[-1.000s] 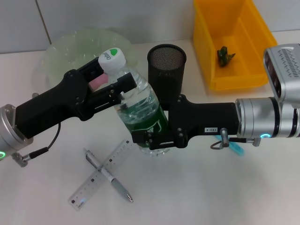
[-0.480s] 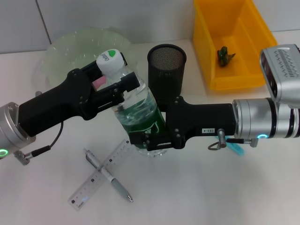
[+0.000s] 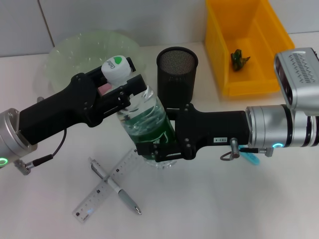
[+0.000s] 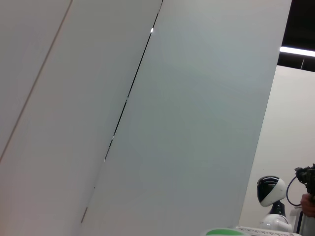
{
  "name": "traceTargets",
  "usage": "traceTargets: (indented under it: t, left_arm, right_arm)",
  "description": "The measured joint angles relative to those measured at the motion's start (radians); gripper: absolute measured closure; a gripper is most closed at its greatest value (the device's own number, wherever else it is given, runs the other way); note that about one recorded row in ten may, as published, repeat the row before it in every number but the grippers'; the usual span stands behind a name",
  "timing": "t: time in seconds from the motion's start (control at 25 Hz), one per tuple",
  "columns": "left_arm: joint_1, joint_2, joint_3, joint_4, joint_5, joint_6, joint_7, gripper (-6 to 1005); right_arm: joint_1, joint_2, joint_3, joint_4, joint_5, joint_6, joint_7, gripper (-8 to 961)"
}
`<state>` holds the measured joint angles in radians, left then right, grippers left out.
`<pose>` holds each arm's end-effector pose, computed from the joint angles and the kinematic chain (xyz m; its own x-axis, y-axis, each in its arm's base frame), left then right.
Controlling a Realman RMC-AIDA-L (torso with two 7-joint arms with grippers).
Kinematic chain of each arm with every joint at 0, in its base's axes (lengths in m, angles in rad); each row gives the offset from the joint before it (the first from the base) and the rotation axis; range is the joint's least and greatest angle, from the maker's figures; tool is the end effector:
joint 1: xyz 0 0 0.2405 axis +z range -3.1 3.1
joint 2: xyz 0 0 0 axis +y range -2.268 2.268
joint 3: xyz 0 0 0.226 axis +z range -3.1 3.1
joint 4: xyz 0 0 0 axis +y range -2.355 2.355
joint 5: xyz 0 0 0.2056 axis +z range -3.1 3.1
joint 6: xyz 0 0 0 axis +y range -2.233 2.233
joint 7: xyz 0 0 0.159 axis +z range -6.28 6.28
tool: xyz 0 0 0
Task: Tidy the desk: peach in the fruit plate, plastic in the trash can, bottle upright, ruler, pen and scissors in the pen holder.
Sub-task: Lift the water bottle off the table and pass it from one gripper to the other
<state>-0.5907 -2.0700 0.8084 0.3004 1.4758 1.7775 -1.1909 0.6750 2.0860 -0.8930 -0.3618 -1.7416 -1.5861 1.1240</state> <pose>-0.1696 0.2994 -0.0035 0.4391 0.2387 0.8661 0.3638 -0.9287 0.0716 0.1693 0.3079 -0.0499 0.7568 -0.1899 -0.6255 -0.2353 -0.9719 0.0104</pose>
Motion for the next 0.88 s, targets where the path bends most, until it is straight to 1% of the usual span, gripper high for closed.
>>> traceTargets:
  t: [0.4, 0.68, 0.76, 0.88]
  left_arm:
    - [0.002, 0.002, 0.0, 0.0, 0.0, 0.0, -0.003, 403]
    - [0.007, 0.002, 0.0, 0.007, -0.001, 0.0, -0.013, 479]
    - [0.008, 0.003, 0.0, 0.008, -0.002, 0.0, -0.014, 556]
    - [0.008, 0.003, 0.0, 0.008, -0.003, 0.001, -0.014, 556]
  right_arm:
    - [-0.002, 0.0, 0.003, -0.003, 0.001, -0.004, -0.004, 149]
    - [-0.009, 0.0, 0.006, -0.007, 0.004, -0.009, -0.004, 147]
    - [-0.011, 0.0, 0.006, -0.007, 0.01, -0.009, -0.004, 146]
    - [-0.013, -0.001, 0.007, -0.005, 0.018, -0.014, -0.008, 146]
